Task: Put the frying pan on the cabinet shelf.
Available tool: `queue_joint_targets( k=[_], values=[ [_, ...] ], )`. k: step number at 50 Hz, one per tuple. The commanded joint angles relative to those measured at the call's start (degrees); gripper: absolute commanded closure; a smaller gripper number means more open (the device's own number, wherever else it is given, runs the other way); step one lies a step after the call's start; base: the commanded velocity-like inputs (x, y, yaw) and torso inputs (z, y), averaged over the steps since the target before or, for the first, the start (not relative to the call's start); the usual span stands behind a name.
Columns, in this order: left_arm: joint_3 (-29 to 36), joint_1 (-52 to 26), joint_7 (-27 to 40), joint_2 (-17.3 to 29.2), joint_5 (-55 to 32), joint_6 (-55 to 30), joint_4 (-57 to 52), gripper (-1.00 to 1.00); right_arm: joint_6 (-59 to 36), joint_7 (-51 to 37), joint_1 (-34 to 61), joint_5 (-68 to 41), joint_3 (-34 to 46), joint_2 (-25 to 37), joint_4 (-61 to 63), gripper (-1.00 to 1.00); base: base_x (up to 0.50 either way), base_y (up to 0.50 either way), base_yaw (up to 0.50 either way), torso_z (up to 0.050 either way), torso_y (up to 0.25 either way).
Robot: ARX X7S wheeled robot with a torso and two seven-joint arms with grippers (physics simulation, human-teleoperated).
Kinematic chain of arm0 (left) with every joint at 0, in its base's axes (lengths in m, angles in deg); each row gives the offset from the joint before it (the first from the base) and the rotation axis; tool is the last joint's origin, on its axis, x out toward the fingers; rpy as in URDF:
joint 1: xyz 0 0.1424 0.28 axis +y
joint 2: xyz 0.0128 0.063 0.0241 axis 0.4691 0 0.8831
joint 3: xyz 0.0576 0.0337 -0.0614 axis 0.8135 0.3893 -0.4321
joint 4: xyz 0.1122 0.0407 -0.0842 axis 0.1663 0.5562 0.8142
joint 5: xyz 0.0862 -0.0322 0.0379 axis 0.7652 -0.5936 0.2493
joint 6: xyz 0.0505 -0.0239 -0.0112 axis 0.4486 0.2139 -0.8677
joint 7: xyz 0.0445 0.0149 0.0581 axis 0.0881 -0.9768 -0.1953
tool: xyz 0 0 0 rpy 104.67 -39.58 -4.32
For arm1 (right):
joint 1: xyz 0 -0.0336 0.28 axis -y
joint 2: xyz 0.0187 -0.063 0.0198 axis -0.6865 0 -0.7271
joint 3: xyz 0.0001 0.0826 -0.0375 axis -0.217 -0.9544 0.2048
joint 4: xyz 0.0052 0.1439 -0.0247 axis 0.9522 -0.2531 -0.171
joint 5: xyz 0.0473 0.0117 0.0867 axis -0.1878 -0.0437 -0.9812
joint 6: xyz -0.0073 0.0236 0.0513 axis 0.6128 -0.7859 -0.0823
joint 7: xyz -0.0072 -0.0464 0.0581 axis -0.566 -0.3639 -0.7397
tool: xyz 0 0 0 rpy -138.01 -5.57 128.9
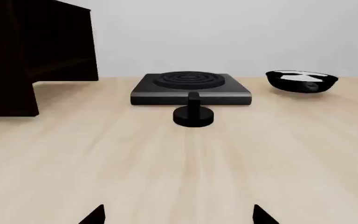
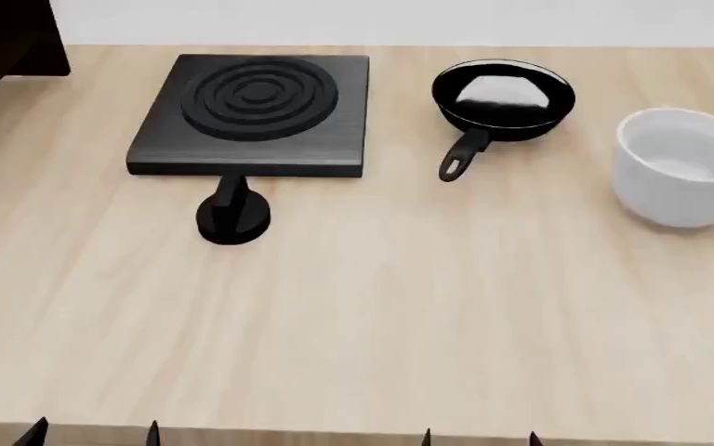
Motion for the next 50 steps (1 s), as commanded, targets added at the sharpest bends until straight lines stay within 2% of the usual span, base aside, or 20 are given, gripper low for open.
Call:
queue_joint_targets(
  k=[1,9,11,16,33,38,50],
  values=[
    [0.6,0.0,0.0,0.6,-0.6,0.0,0.0,-1.00,0.0,-0.7,0.0,-0.5,0.7,0.5,0.0,-1.00,0.00,0.00,0.00,0.000,0.000],
    [2.2,-0.5,2.7,2.0,-2.6,0.5,0.6,-1.00,0.6,-2.3,1.8,-2.4,2.7,2.1,-1.6,-1.00,0.00,0.00,0.00,0.000,0.000],
    [1.1,-0.6,2.2,1.7,-7.0,-1.7,-0.4,-1.00,0.7,-2.6,1.9,-2.8,2.9,2.3,-1.7,-1.00,0.00,0.00,0.00,0.000,0.000],
    [3.0,0.1,2.4,3.1,-4.9,3.6,0.7,-1.00,1.2,-3.6,2.0,-3.1,3.5,2.8,-1.9,-1.00,0.00,0.00,0.00,0.008,0.000],
    [4.9,-0.3,4.6,4.4,-5.5,2.8,0.7,-1.00,1.4,-5.5,2.0,-4.6,5.0,4.2,-1.6,-1.00,0.00,0.00,0.00,0.050,0.000],
    [5.8,0.6,4.9,4.9,-5.8,0.4,-2.9,-1.00,1.8,-5.9,1.8,-4.7,5.6,4.5,-1.8,-1.00,0.00,0.00,0.00,0.050,0.000],
    [7.2,0.1,5.1,6.0,-5.9,1.9,-1.0,-1.00,2.8,-6.9,2.2,-5.3,6.9,4.7,-3.3,-1.00,0.00,0.00,0.00,0.050,0.000]
  ],
)
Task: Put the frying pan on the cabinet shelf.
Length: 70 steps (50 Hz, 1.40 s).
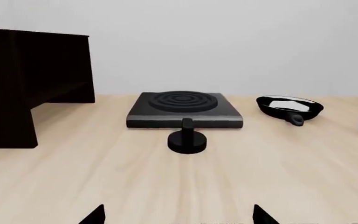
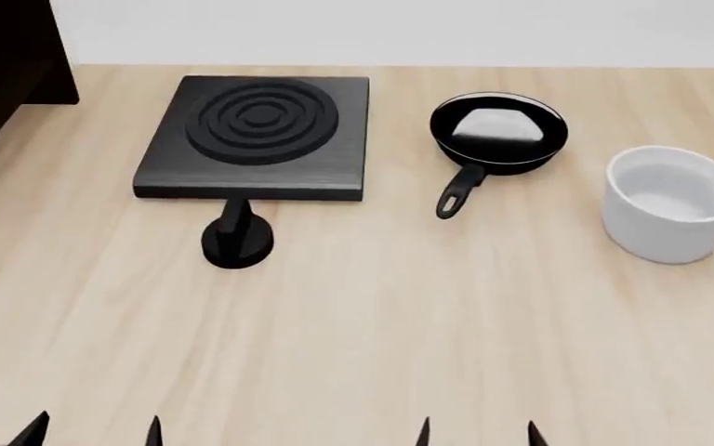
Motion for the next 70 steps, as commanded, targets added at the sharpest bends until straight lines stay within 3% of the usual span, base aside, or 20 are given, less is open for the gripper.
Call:
queue_joint_targets(
  k=[1,8,10,16,31,38,56,70],
  values=[
    [1.5,-0.1,0.5,1.0,-0.2,0.1,0.0,-1.00,0.8,-0.9,0.2,-0.7,1.1,0.5,-0.9,-1.00,0.00,0.00,0.00,0.050,0.000],
    [1.8,-0.2,0.5,1.2,-1.1,1.8,1.0,-1.00,1.1,-1.5,0.6,-1.0,1.7,0.7,-1.5,-1.00,0.00,0.00,0.00,0.050,0.000],
    [1.4,-0.2,1.6,1.1,-1.8,-1.0,-0.5,-1.00,1.1,-1.6,0.8,-1.2,1.8,0.8,-1.6,-1.00,0.00,0.00,0.00,0.050,0.000],
    [2.7,-0.5,2.6,1.7,-0.2,-3.4,-0.6,-1.00,1.0,-1.8,1.1,-2.0,2.1,1.2,-1.5,-1.00,0.00,0.00,0.00,0.000,0.000],
    [2.9,0.2,1.4,2.4,-3.0,2.8,-0.4,-1.00,0.8,-2.6,2.1,-2.8,2.9,2.1,-1.7,-1.00,0.00,0.00,0.00,0.000,0.000],
    [3.6,0.6,2.3,2.8,-2.4,0.8,-1.5,-1.00,0.6,-2.8,3.1,-3.1,3.3,2.5,-2.5,-1.00,0.00,0.00,0.00,0.000,0.000],
    [4.5,0.1,2.0,3.5,-3.7,2.1,-0.8,-1.00,0.6,-4.0,2.6,-3.1,4.5,3.3,-2.2,-1.00,0.00,0.00,0.00,0.004,0.244],
    [5.2,0.2,3.0,3.9,-3.4,2.5,-0.5,-1.00,0.7,-5.0,1.9,-2.3,5.6,4.1,-1.1,-1.00,0.11,0.00,0.00,0.003,0.058]
  ],
)
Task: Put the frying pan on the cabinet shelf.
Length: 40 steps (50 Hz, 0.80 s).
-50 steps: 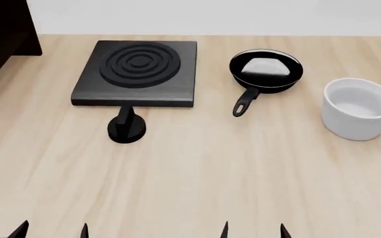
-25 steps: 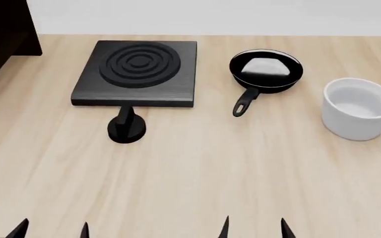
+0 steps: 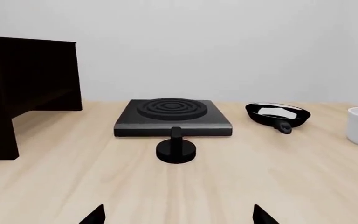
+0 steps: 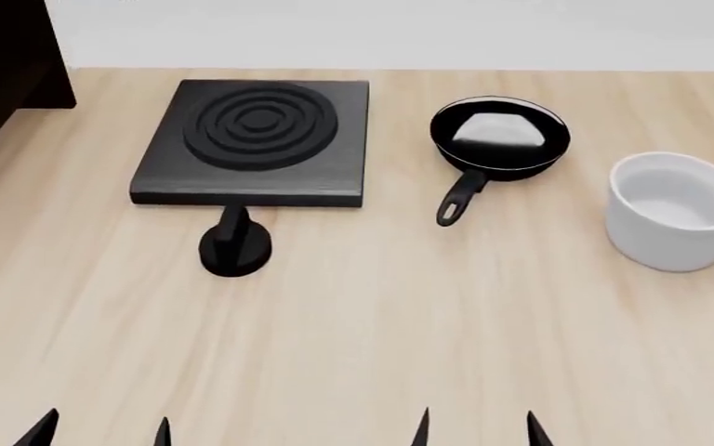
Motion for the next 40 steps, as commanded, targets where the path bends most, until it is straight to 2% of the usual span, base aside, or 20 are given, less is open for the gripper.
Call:
queue_joint_targets(
  k=[1,27,40],
  values=[
    [0.6,-0.1,0.8,0.4,0.3,-0.1,0.0,-1.00,0.1,-0.8,-0.6,0.5,1.0,0.5,1.0,-1.00,0.36,0.00,0.00,0.000,0.000],
    [1.3,-0.5,2.0,1.1,-0.7,-0.4,0.1,-1.00,0.7,-2.0,-1.6,0.6,2.5,1.4,1.7,-1.00,0.34,0.01,0.00,0.000,0.000],
    [1.9,-0.5,2.4,1.5,-0.9,-0.5,-0.1,-1.00,1.4,-2.4,-1.9,0.7,3.5,1.5,1.2,-1.00,0.31,0.26,0.00,0.000,0.000]
  ],
)
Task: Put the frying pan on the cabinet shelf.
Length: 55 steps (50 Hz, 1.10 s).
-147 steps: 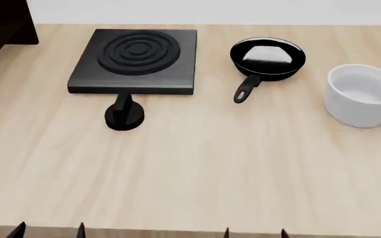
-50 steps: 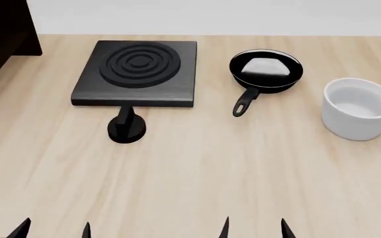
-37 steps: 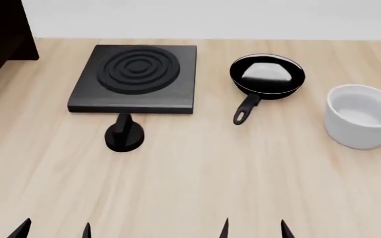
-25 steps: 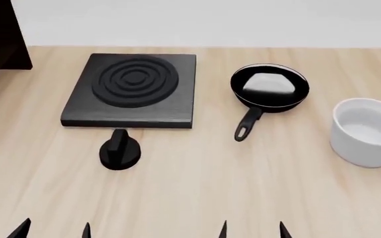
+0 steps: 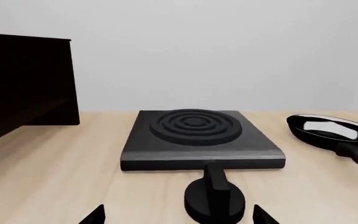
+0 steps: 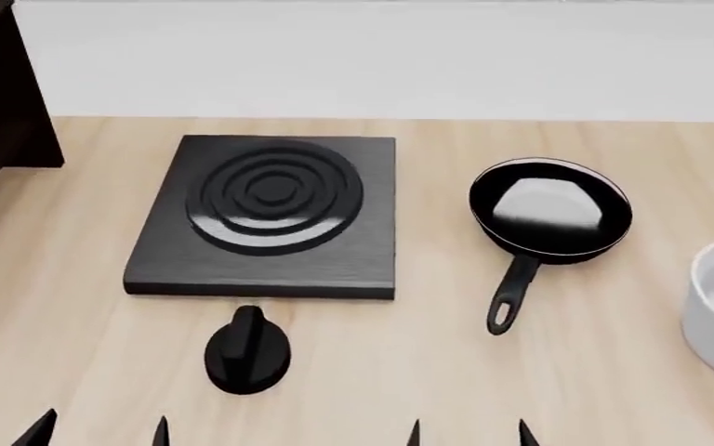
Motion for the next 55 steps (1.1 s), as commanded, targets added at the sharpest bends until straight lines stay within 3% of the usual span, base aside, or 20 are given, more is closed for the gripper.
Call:
queue_joint_targets(
  k=[1,14,17,23,28,30,31,35,37,39,55],
  values=[
    [0.6,0.0,0.4,0.3,0.0,0.0,0.0,-1.00,0.5,-0.4,-0.3,0.1,0.8,0.2,-0.2,-1.00,0.30,0.27,0.00,0.000,0.000],
    [1.1,-0.5,0.5,0.5,-0.5,0.6,1.0,-1.00,1.5,-0.9,-2.0,-1.6,0.0,1.1,1.3,-1.00,0.31,0.26,0.00,0.000,0.000],
    [1.2,-0.2,0.8,0.7,-0.7,-0.4,-0.3,-1.00,7.8,0.9,0.1,-0.5,0.8,1.2,-6.8,-1.00,0.30,0.26,0.00,0.000,0.000],
    [1.4,-0.3,0.7,0.9,-0.9,0.0,0.1,-1.00,3.5,-0.6,-1.1,-0.9,0.6,1.7,-1.5,-1.00,0.33,0.22,0.00,0.000,0.000],
    [1.4,-0.5,0.8,0.9,-1.1,0.4,0.7,-1.00,6.5,-0.4,-0.6,-1.0,0.5,1.3,-4.6,-1.00,0.46,0.14,0.00,0.000,0.000],
    [1.4,-0.5,0.8,1.0,-1.2,0.6,0.8,-1.00,-3.9,-2.0,-2.6,-0.8,1.2,2.9,7.5,-1.00,0.50,0.14,0.00,0.000,0.008],
    [1.5,-0.5,0.7,1.0,-1.1,0.9,1.0,-1.00,-4.3,-2.1,-2.7,-0.9,1.3,3.0,8.0,-1.00,0.50,0.14,0.00,0.000,0.000],
    [1.6,-0.5,1.1,1.1,-1.3,-0.2,0.0,-1.00,8.7,0.2,0.3,-1.1,0.9,1.2,-8.2,-1.00,0.50,0.14,0.00,0.000,0.000],
    [1.7,-0.4,1.4,1.3,-1.5,-1.1,-0.8,-1.00,-0.7,-2.0,-2.3,-1.3,0.8,2.5,4.9,-1.00,0.50,0.14,0.00,0.000,0.000],
    [1.7,-0.4,1.4,1.3,-1.6,-0.7,-0.5,-1.00,-4.6,-2.8,-3.1,-1.5,1.0,3.1,9.5,-1.00,0.50,0.12,0.00,0.000,0.000],
    [2.0,-1.3,2.9,1.4,-1.1,-2.2,1.1,-1.00,0.6,-1.6,-1.8,-3.4,0.4,2.5,2.5,-1.00,0.44,0.04,0.00,0.000,0.000]
  ],
)
